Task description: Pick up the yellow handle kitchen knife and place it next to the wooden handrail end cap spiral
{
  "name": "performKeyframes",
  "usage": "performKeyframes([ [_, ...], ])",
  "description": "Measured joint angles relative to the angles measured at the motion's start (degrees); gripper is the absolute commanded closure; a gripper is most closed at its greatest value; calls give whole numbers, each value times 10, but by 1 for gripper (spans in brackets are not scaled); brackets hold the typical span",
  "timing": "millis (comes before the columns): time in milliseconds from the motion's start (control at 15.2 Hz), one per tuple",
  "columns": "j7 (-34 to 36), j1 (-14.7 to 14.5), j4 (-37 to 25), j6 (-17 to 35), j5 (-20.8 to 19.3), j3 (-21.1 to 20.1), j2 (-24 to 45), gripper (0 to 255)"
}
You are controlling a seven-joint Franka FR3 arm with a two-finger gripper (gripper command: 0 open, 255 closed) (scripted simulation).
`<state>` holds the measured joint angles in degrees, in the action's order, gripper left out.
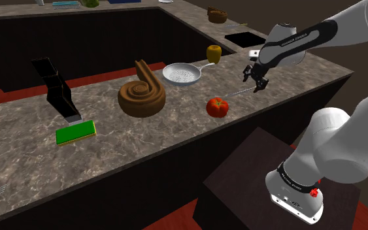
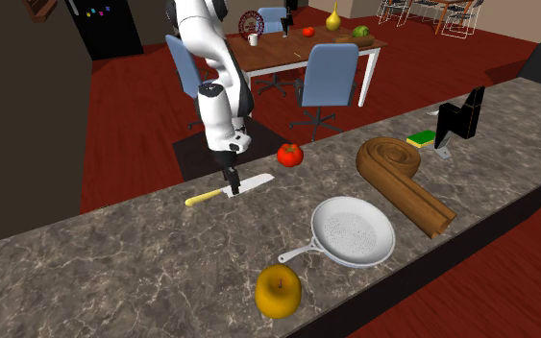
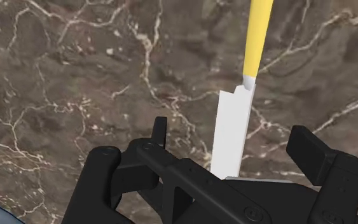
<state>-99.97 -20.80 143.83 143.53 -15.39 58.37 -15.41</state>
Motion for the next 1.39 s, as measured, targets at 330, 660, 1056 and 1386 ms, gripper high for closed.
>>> performKeyframes([
  [330, -29, -33, 4, 35, 39, 33, 38, 0],
  [660, -32, -35, 4, 38, 43, 35, 41, 255],
  [1056, -32, -35, 4, 39, 43, 35, 41, 255],
  [1386, -28, -32, 3, 34, 38, 31, 37, 255],
])
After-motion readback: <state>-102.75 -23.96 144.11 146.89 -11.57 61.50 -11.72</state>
